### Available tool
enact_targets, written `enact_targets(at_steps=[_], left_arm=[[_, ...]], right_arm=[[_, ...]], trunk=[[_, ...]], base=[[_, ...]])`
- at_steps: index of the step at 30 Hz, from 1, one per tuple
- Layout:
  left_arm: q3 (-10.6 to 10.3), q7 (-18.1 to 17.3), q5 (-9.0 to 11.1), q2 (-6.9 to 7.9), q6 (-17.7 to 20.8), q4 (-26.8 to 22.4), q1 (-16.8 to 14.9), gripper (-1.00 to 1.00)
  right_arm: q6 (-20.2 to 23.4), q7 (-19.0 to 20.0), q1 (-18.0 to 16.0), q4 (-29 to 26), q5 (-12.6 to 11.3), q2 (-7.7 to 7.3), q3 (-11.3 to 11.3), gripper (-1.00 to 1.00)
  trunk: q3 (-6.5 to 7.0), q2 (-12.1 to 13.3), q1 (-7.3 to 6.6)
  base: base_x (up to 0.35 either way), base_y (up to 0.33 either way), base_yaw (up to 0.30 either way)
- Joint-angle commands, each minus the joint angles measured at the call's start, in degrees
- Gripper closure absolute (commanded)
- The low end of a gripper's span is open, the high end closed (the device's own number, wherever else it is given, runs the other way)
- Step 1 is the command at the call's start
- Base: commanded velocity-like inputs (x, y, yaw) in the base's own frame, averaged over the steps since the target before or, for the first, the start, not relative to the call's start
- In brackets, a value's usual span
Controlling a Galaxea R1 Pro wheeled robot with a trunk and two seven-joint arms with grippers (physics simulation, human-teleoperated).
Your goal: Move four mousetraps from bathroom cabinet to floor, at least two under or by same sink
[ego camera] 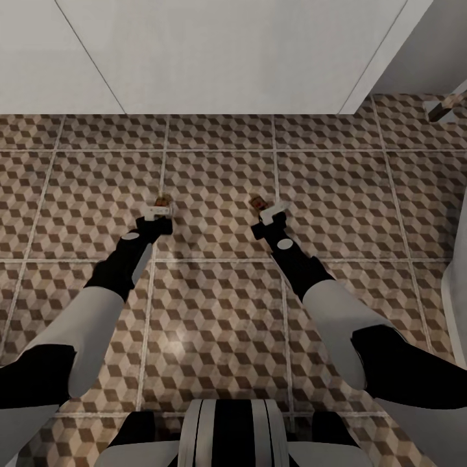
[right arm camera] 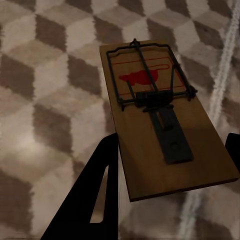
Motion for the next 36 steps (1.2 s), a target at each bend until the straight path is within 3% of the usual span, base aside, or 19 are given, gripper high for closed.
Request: enact_targets(at_steps=[1,18,30,36], left_arm=[[-0.03,0.18,-0.22,0.00,-0.07,0.62,0.00,1.00],[0.03,0.26,-0.22,-0.42,-0.25,3.00,0.00,1.00],[0.06,0.34,-0.22,-0.45,-0.21,2.59,0.00,1.00],[0.06,0.35,-0.22,-0.44,-0.21,2.51,0.00,1.00]], right_arm=[[-0.16,-0.15,0.00,0.19,-0.05,0.00,0.02,1.00],[-1.57,-0.15,0.00,1.79,-0.05,0.00,0.02,1.00],[-1.53,-0.15,0.00,1.82,0.01,0.00,0.02,1.00],[-1.53,-0.15,0.00,2.10,-0.03,0.00,0.02,1.00]], trunk=[[0.00,0.00,0.00],[0.00,0.00,0.00],[0.00,0.00,0.00],[0.00,0.00,0.00]], base=[[0.000,0.000,0.000],[0.008,0.000,0.000],[0.287,0.000,0.000],[0.085,0.000,0.000]])
